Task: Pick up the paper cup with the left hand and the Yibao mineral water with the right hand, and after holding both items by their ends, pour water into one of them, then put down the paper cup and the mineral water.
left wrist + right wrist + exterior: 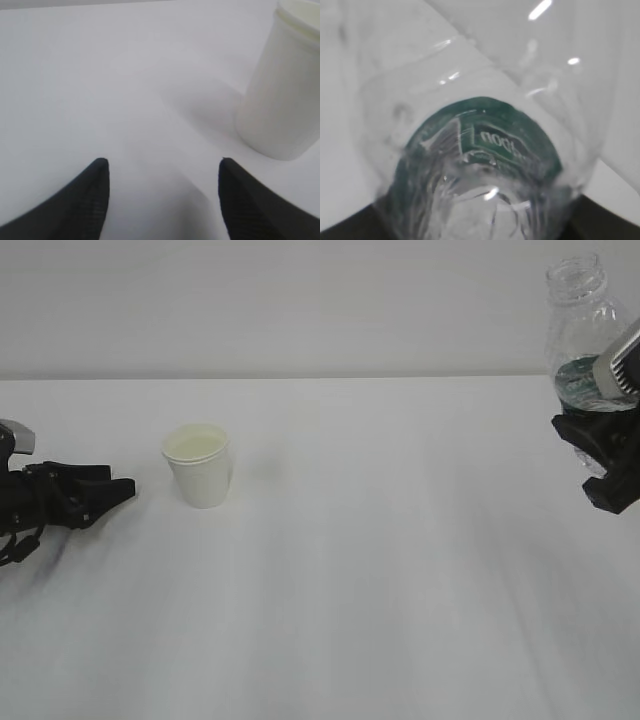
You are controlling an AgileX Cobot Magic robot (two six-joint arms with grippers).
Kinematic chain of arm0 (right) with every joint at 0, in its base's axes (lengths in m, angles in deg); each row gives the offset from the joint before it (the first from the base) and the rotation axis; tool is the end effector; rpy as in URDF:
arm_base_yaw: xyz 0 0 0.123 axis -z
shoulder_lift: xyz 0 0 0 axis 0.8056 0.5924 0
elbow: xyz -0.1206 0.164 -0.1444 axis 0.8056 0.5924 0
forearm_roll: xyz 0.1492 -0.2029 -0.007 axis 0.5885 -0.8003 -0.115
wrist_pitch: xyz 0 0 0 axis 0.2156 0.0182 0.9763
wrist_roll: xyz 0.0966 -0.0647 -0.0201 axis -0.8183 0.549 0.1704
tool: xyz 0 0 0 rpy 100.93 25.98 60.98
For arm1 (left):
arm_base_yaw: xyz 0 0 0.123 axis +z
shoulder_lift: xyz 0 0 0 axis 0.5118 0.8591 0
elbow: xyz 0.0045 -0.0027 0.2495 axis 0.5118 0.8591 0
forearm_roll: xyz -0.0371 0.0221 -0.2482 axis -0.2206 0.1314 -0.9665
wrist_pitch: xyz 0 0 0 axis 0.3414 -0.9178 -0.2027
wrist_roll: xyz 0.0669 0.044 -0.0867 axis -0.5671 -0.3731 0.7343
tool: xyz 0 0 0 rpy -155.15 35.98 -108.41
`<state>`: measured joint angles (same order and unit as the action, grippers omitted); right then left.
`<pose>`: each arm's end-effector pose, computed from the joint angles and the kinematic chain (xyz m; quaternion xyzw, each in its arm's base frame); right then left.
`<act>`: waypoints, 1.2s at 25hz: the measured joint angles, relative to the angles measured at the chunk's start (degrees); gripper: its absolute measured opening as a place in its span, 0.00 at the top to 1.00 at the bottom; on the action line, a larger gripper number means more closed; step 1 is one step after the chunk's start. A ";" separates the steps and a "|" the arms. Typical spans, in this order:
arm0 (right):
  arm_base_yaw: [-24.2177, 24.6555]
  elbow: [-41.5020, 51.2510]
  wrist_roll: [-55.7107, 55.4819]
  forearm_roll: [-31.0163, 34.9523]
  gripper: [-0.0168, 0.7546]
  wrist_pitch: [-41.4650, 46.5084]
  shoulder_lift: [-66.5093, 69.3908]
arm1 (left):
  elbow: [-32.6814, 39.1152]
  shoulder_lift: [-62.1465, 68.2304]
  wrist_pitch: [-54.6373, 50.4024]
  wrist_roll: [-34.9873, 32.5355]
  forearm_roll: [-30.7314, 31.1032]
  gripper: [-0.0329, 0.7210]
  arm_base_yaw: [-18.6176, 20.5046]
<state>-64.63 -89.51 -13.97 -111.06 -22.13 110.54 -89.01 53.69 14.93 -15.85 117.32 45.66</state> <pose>0.2695 0.0547 0.2161 -0.3446 0.7734 -0.1083 0.5210 0.3843 0.0011 0.0091 0.2141 0.7621 -0.2882 0.5387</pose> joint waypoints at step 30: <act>0.00 0.00 0.00 -0.09 0.45 -1.84 1.21 | 17.29 -17.62 0.12 -2.55 -10.34 0.42 0.00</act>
<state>-64.63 -89.51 -13.97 -111.15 -23.97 111.75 -71.72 36.07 15.05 -18.40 106.97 45.66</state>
